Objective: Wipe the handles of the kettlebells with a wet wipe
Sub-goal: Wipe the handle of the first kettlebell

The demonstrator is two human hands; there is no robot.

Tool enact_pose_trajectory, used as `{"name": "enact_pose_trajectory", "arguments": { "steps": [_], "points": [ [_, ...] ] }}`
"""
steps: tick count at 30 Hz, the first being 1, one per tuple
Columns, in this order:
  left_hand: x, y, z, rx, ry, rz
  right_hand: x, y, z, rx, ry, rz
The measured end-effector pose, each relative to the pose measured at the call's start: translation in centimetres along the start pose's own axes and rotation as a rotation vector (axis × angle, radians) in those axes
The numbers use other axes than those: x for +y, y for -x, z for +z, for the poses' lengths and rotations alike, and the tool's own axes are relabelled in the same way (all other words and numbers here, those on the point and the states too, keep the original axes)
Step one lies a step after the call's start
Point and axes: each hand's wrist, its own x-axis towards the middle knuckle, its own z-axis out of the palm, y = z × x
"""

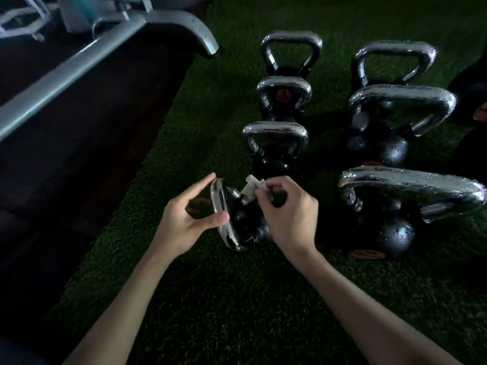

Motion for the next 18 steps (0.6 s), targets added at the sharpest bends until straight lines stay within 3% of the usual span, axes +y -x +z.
{"name": "enact_pose_trajectory", "arguments": {
  "steps": [8,18],
  "points": [
    [-1.0,0.2,0.4,-0.007,0.052,0.027,1.7,-1.3,3.6,-0.172,-0.001,-0.082],
    [-1.8,0.3,-0.5,-0.002,0.039,0.050,2.1,-2.9,3.0,-0.534,0.069,-0.184]
  ]
}}
